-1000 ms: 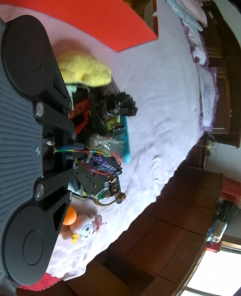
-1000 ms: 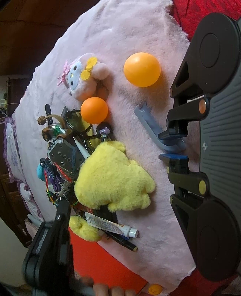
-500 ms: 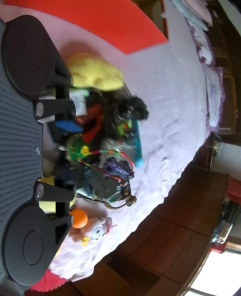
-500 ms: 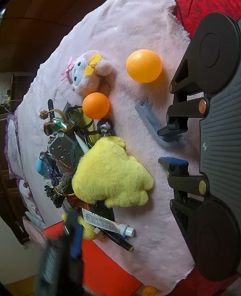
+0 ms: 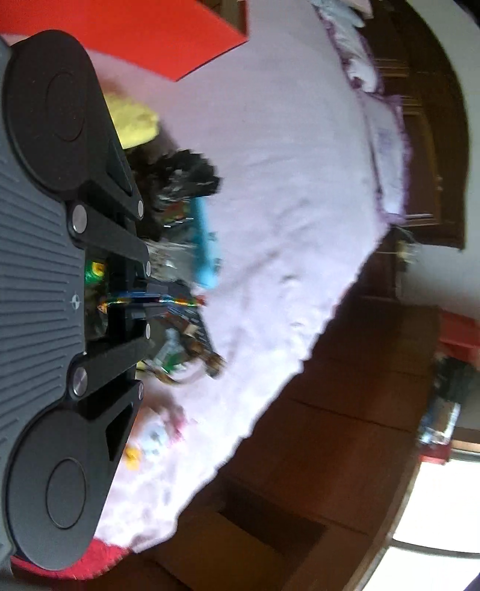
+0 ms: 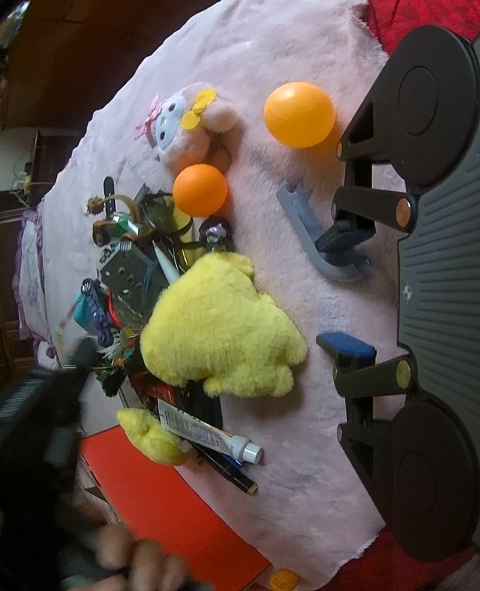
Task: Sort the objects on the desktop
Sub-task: 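Grasp the rainbow string bracelet with the left gripper while the right holds the stand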
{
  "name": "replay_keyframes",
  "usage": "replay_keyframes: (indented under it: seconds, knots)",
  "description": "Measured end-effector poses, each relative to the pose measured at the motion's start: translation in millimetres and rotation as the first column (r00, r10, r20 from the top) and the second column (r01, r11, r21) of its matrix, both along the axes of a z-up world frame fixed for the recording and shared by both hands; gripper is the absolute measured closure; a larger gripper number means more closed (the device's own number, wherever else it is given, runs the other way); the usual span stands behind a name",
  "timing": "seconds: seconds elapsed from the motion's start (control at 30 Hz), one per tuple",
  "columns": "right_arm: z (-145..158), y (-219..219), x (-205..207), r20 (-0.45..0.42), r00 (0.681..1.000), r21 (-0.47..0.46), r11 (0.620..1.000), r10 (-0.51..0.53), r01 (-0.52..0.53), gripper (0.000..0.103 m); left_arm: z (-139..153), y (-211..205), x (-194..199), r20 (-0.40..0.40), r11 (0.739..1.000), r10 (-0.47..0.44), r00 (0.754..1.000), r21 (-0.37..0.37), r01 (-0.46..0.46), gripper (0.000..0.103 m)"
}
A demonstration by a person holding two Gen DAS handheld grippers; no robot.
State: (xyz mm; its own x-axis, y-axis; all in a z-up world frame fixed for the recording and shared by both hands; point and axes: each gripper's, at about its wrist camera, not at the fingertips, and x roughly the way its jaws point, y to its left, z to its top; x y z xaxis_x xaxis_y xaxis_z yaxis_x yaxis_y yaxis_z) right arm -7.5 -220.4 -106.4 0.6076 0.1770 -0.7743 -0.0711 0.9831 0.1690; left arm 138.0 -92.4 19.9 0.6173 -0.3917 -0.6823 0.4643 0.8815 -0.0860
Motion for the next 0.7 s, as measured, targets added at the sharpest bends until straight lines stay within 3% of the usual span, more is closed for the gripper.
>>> replay_keyframes:
  seconds: [0.2,0.33,0.53,0.7]
  knots:
    - [1.0,-3.2,-0.8,-0.004,1.0,0.017,1.0,-0.009,0.009,0.048,27.6,21.9,-32.8,0.034,0.999,0.018,0.999,-0.047,-0.016,0.099]
    - [0.5,-3.6,-1.4,-0.007,1.0,0.012,1.0,-0.015,0.015,0.048,22.7,46.2,-63.9,-0.007,0.998,0.04,0.999,-0.044,-0.041,0.099]
    - [1.5,-2.8,-1.7,-0.011,1.0,0.004,1.0,-0.016,0.016,0.048,-21.8,75.0,-102.3,-0.156,0.992,0.125,0.98,0.051,-0.118,0.098]
    - [2.9,1.5,-2.3,-0.031,0.999,-0.016,1.0,-0.02,0.019,0.048,-53.6,94.0,-116.7,-0.254,0.986,0.167,0.953,0.07,-0.155,0.098]
